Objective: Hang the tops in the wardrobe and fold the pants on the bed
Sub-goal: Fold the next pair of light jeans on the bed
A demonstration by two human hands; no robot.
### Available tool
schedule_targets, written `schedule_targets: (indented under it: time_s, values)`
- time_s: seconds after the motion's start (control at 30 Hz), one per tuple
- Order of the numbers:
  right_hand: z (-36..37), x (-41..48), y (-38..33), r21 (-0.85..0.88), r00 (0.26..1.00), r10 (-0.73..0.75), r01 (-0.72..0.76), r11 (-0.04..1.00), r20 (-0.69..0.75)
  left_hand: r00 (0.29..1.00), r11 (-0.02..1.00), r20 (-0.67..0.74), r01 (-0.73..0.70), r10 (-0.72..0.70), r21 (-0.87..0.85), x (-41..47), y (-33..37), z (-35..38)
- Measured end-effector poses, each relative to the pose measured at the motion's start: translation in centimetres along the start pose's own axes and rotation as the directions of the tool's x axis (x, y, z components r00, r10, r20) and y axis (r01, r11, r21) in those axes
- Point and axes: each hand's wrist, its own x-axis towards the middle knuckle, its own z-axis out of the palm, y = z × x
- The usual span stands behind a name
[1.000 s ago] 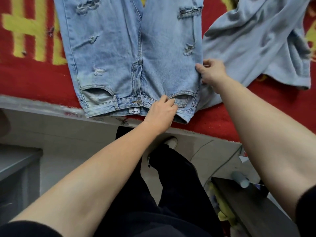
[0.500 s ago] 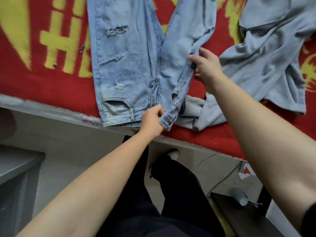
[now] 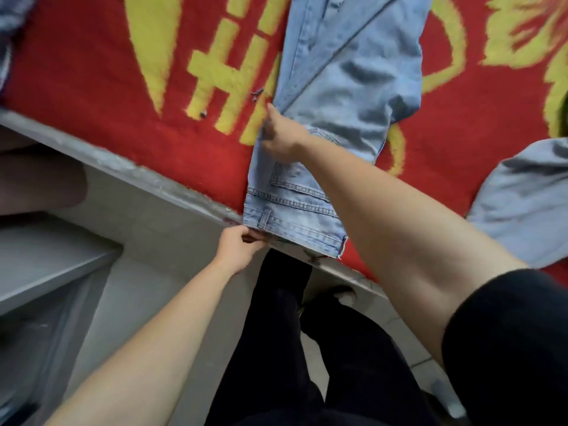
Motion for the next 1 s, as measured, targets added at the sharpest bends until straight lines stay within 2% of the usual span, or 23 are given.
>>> schedule_targets:
  time_s: [0.07, 0.13, 0.2, 0.27, 0.4, 0.53, 0.63, 0.73, 0.83, 0.93, 1.0]
  values:
    - [0.6, -0.5, 0.5, 0.017, 1.0, 0.017, -0.017, 1.0, -0.006, 1.0, 0.993, -0.004, 0.004, -0.004, 0.116, 0.4, -0.6, -0.5]
    - [0.3, -1.1, 1.0, 0.169, 0.996, 0.049, -0.036, 0.985, -0.073, 0.998, 0.987, -0.05, 0.047, -0.04, 0.152, 0.8, -0.3, -0.8]
    - [-0.8, -1.9, 1.8, 0.253, 0.989, 0.107, -0.077, 0.964, -0.104, 0.985, 0.979, -0.158, 0.1, -0.072, 0.176, 1.3, 0.8, -1.2]
    - [-2.4, -2.5, 2.6, 0.237, 0.974, 0.154, -0.112, 0.965, -0.166, 0.962, 0.977, -0.267, 0.104, -0.052, 0.185, 1.9, 2.6, -1.6]
    - [-6.1, -2.9, 4.3, 0.248, 0.926, 0.227, -0.154, 0.956, -0.302, 0.941, 0.973, -0.321, -0.038, 0.111, 0.228, 4.3, 7.6, -2.1]
    - [-9.5, -2.1, 6.8, 0.218, 0.847, 0.268, -0.186, 0.958, -0.459, 0.924, 0.917, -0.243, -0.201, 0.294, 0.344, 7.9, 13.1, -1.5]
    - [-11.9, -0.9, 8.6, 0.215, 0.802, 0.28, -0.193, 0.957, -0.528, 0.884, 0.84, -0.186, -0.313, 0.428, 0.444, 11.0, 17.1, -1.0]
    - [-13.8, 0.8, 9.8, 0.236, 0.769, 0.282, -0.174, 0.956, -0.574, 0.809, 0.742, -0.17, -0.402, 0.562, 0.537, 14.5, 21.1, -0.6]
    - [-15.3, 2.9, 10.5, 0.315, 0.729, 0.319, -0.149, 0.937, -0.605, 0.774, 0.659, -0.125, -0.428, 0.62, 0.618, 18.0, 25.4, -1.0]
    - [-17.0, 5.5, 10.4, 0.427, 0.701, 0.381, -0.12, 0.896, -0.603, 0.714, 0.512, -0.043, -0.458, 0.699, 0.726, 21.1, 29.8, -2.3]
    - [-18.7, 7.5, 9.7, 0.558, 0.69, 0.424, -0.035, 0.829, -0.587, 0.671, 0.381, 0.05, -0.478, 0.739, 0.791, 23.2, 32.6, -3.1]
